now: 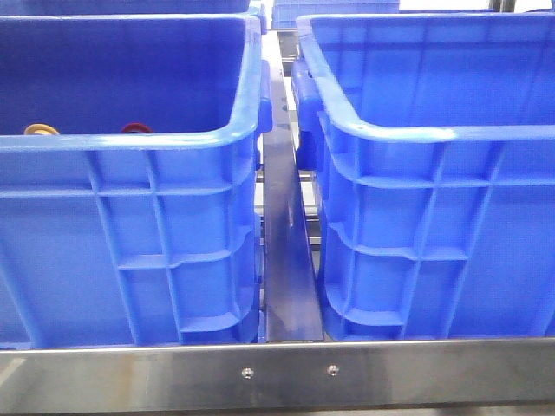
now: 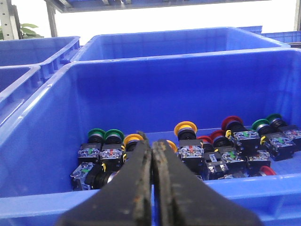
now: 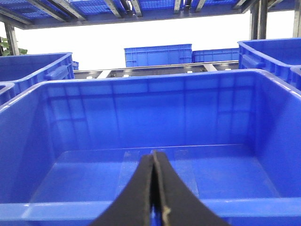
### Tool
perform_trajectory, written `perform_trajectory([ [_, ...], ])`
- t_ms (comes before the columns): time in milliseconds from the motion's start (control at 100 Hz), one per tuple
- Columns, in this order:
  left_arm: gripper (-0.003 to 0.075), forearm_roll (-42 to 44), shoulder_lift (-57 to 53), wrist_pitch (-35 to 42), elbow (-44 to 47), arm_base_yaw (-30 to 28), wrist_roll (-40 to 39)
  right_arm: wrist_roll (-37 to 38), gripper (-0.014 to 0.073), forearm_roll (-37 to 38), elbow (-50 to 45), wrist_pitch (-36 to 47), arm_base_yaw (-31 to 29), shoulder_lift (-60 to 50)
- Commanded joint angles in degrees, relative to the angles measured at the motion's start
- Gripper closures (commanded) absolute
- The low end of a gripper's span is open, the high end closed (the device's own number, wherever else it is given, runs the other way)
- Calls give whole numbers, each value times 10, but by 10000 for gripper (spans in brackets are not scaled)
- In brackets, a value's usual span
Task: Pick red and yellow buttons and place in box
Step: 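Lower the left gripper toward a red-capped button in the button bin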
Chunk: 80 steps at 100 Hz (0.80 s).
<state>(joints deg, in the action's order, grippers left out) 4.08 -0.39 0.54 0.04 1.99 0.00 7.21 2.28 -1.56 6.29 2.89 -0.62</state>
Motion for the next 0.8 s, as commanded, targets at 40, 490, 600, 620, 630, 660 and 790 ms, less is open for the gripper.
perform_trajectory([
  [40,739,-6,-16,46,26,-1,0,0,699,5,7,49,0,-15],
  [490,739,-64,-15,21,-28,-1,0,0,699,5,7,49,0,-15],
  [600,739,-64,4,-28,-96,-1,0,0,699,5,7,49,0,-15],
  [620,739,-64,7,-36,-105,-1,0,0,699,5,7,49,0,-15],
  [630,739,-63,12,-44,-115,-1,0,0,699,5,7,49,0,-15],
  [660,739,-62,22,-67,-135,-1,0,0,699,5,7,49,0,-15],
  [790,739,-57,89,-171,-233,-1,3,0,699,5,7,49,0,-15],
])
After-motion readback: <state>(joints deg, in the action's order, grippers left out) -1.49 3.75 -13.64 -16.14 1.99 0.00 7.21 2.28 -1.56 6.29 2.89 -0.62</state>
